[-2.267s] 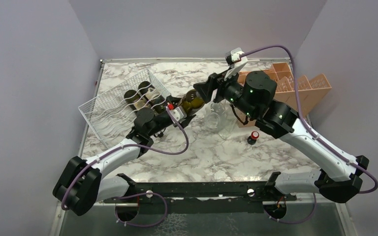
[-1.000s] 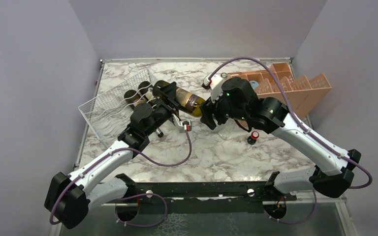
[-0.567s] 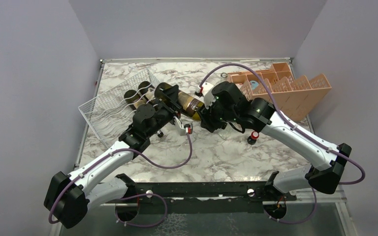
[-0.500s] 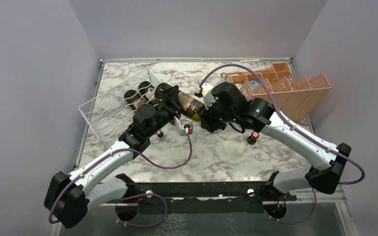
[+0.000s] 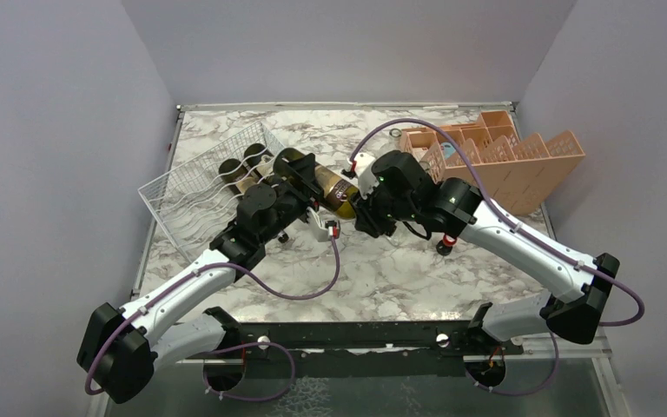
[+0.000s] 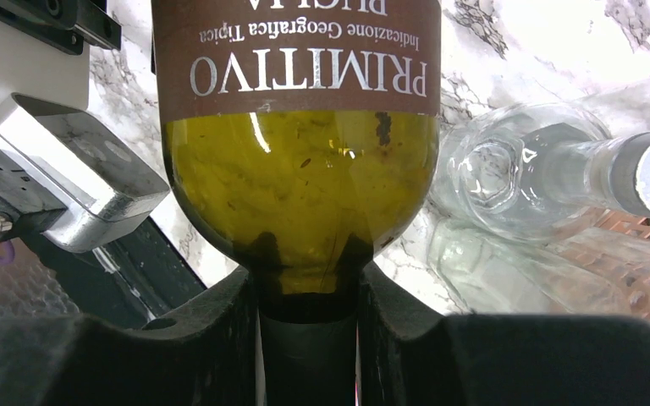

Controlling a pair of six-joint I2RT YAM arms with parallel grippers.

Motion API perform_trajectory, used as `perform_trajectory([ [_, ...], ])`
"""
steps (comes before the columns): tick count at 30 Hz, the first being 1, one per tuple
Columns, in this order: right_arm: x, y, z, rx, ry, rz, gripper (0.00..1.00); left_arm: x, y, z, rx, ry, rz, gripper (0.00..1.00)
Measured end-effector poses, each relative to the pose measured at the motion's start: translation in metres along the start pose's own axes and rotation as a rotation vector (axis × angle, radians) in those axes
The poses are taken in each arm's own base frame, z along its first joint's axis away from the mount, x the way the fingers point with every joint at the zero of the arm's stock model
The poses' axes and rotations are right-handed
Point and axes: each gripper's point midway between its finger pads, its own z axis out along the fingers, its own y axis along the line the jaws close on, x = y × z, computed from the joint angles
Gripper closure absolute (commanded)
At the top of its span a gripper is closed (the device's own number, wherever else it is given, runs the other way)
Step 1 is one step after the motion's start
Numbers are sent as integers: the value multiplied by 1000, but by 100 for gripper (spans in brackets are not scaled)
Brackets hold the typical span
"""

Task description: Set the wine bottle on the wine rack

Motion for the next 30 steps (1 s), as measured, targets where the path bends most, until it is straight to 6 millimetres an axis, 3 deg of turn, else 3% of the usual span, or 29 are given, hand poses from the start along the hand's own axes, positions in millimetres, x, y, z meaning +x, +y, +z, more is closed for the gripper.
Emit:
perform_trajectory([
  [1, 0, 0, 0, 3, -4, 0, 99, 0, 0, 0, 2, 0, 1, 28],
  [3, 1, -1, -1, 10, -13, 0, 99, -2, 0, 0, 2, -4, 3, 3],
  [4, 1, -1, -1, 13, -19, 0, 99, -2, 0, 0, 0, -5, 4, 1],
  [10, -4, -22, -3, 133, -71, 22, 99, 1, 13, -8, -46, 11, -30, 1],
  [16, -28, -44, -14, 260, -202, 78, 99, 8, 17, -14, -72, 49, -130, 1],
  [20, -47, -51, -21, 302, -297, 120, 99, 21, 21, -18, -119, 128, -352, 1],
  [27, -67, -60, -31, 352, -408, 197, 99, 68, 67, -21, -347, 354, -807, 1],
  [30, -71, -64, -34, 378, -437, 231, 99, 90, 60, -22, -392, 434, -933, 1],
])
